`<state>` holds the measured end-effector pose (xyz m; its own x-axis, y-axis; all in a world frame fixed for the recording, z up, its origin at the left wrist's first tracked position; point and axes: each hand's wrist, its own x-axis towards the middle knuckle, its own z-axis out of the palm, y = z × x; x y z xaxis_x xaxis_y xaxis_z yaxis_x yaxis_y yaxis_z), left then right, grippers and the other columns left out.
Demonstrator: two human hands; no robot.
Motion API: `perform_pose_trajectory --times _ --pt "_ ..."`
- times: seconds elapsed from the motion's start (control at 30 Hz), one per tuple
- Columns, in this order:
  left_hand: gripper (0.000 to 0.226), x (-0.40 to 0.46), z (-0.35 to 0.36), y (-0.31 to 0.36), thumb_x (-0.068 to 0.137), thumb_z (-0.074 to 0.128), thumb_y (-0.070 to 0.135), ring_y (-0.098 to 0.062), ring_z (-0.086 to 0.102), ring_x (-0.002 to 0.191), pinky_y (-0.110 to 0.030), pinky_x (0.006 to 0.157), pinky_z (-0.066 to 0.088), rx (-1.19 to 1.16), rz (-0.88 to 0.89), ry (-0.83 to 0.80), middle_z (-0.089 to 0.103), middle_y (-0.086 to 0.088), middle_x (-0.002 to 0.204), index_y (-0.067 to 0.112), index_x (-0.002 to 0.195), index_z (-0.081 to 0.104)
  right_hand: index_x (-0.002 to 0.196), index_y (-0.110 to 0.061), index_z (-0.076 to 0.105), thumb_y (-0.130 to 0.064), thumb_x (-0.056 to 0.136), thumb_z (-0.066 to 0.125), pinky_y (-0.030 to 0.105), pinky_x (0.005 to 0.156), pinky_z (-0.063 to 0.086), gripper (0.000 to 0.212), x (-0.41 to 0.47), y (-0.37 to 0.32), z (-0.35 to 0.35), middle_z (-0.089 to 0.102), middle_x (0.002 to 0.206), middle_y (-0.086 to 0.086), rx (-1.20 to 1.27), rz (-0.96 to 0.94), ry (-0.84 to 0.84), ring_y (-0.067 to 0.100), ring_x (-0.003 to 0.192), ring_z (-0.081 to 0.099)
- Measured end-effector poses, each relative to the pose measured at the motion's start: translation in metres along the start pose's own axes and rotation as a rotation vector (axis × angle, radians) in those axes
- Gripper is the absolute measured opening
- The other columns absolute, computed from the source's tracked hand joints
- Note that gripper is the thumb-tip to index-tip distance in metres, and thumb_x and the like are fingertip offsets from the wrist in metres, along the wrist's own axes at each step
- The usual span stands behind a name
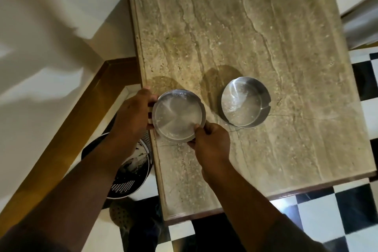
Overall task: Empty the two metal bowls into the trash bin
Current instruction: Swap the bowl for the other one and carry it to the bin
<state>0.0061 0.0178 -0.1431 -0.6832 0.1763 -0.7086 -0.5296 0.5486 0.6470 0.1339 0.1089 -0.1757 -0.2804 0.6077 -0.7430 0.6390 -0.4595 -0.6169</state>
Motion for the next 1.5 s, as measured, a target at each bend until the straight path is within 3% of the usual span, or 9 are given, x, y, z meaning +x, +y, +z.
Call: perform_pose_trajectory --times 0.13,0.23,0.33,0.4,0.63,0.73,0.87,1.27,1.5 --pt "0.050 -0.001 0.007 0.013 0.091 0.034 0.055 -0.021 0.063 0.087 -0.045 0.081 0.053 0.154 0.192 0.120 0.066 0.000 0.087 0.016 0.081 0.063 0.093 -0.019 0.076 -0.048 0.081 0.067 0.049 0.087 0.059 0.032 -0.006 -0.005 -0.018 0.077 0.091 0.002 0.048 0.042 0.013 0.020 0.089 0.072" --pt "0.038 -0.007 0.029 0.037 0.092 0.040 0.046 0.002 0.061 0.081 -0.030 0.079 0.046 0.167 0.344 0.131 0.058 0.016 0.083 0.023 0.078 0.068 0.066 -0.024 0.075 -0.055 0.081 0.064 0.054 0.084 0.058 0.036 -0.008 -0.009 -0.048 0.076 0.077 0.008 0.079 0.051 0.114 0.030 0.083 0.072" --pt "0.047 -0.010 0.064 0.054 0.095 0.039 0.045 -0.005 0.057 0.076 -0.024 0.081 0.033 0.314 0.485 0.022 0.066 -0.002 0.086 0.011 0.087 0.071 0.061 -0.022 0.074 -0.053 0.083 0.064 0.049 0.081 0.060 0.039 -0.002 -0.015 -0.084 0.075 0.069 0.008 0.166 0.082 0.207 0.028 0.075 0.072" --pt "0.052 -0.008 0.092 0.067 0.100 0.040 0.047 -0.021 0.063 0.098 -0.027 0.088 0.035 0.345 0.406 -0.073 0.072 -0.014 0.110 0.007 0.098 0.075 0.059 -0.016 0.072 -0.048 0.085 0.066 0.043 0.077 0.061 0.042 0.009 -0.020 -0.105 0.070 0.064 0.005 0.248 0.107 0.237 0.021 0.068 0.067" --pt "0.057 -0.001 0.149 0.080 0.096 0.038 0.055 -0.028 0.059 0.114 -0.040 0.101 0.044 0.490 0.283 -0.229 0.066 -0.014 0.126 0.010 0.115 0.069 0.096 -0.008 0.068 -0.027 0.090 0.065 0.026 0.059 0.059 0.020 0.045 -0.039 -0.124 0.073 0.094 0.011 0.322 0.104 0.179 0.021 0.081 0.072" --pt "0.057 0.000 0.154 0.082 0.096 0.039 0.053 -0.031 0.058 0.118 -0.046 0.105 0.043 0.473 0.241 -0.230 0.065 -0.015 0.130 0.011 0.122 0.066 0.116 -0.007 0.063 -0.012 0.090 0.062 0.035 0.069 0.063 0.026 0.050 -0.041 -0.123 0.069 0.106 0.010 0.257 0.093 0.160 0.024 0.089 0.070" --pt "0.051 -0.002 0.152 0.081 0.096 0.040 0.048 -0.031 0.060 0.114 -0.047 0.103 0.045 0.451 0.268 -0.202 0.067 -0.014 0.124 0.010 0.113 0.069 0.109 -0.008 0.064 -0.001 0.089 0.055 0.034 0.069 0.063 0.024 0.047 -0.043 -0.123 0.069 0.102 0.010 0.221 0.074 0.138 0.026 0.090 0.070" --pt "0.030 -0.034 0.029 0.070 0.091 0.046 0.061 -0.003 0.071 0.075 -0.037 0.073 0.059 0.158 0.312 -0.120 0.073 0.026 0.078 0.058 0.071 0.068 0.113 -0.013 0.060 -0.005 0.088 0.060 0.035 0.071 0.064 0.026 -0.016 -0.080 -0.078 0.070 0.100 0.013 0.154 0.021 -0.123 0.027 0.086 0.073" --pt "0.031 -0.050 -0.088 -0.008 0.089 0.036 0.071 -0.012 0.069 0.102 -0.032 0.072 0.060 -0.014 0.101 -0.200 0.071 0.010 0.118 0.062 0.094 0.066 0.104 -0.005 0.070 -0.008 0.091 0.062 0.031 0.070 0.062 0.015 -0.066 -0.060 -0.003 0.071 0.103 0.023 0.011 -0.003 -0.399 0.031 0.090 0.071"
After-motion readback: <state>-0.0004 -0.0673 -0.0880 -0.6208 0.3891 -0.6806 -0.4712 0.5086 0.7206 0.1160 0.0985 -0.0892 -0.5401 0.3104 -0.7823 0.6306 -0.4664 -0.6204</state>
